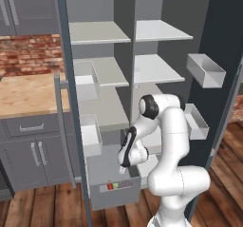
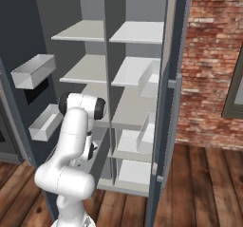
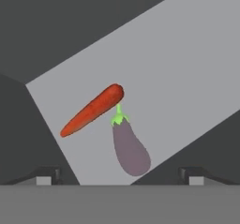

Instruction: Take the carrot and eggplant from the fridge shelf and place them in the freezer drawer to begin freezing them.

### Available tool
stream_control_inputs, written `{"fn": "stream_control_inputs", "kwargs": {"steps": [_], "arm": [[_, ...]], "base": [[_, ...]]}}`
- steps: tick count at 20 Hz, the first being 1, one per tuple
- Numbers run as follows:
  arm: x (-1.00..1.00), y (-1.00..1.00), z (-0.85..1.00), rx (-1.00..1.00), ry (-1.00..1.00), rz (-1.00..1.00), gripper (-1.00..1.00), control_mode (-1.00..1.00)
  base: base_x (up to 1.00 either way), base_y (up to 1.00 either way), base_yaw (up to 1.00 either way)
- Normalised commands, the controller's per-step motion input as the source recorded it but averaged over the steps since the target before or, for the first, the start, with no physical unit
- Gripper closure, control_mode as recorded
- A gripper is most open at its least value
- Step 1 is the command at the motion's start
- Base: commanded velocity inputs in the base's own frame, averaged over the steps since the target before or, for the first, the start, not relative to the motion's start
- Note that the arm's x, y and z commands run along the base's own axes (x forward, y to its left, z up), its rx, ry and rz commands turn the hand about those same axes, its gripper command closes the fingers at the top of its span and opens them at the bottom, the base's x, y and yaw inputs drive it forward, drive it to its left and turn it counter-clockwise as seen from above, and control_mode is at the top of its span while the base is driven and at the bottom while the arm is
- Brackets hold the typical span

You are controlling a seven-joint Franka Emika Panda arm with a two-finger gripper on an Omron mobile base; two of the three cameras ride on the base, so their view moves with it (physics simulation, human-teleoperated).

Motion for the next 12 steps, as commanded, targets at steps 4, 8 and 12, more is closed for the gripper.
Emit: {"fn": "stream_control_inputs", "kwargs": {"steps": [4, 8, 12], "arm": [[-0.8, 0.06, 0.0, 0.04, 0.0, 0.0, -1.0, -1.0], [-0.37, 0.0, 0.29, 0.03, 0.0, -0.01, -1.0, -1.0], [0.0, -0.02, 0.67, 0.01, -0.02, -0.03, -1.0, -1.0]], "base": [[0.0, 0.0, 0.0], [0.0, 0.0, 0.0], [0.0, 0.0, 0.0]]}}
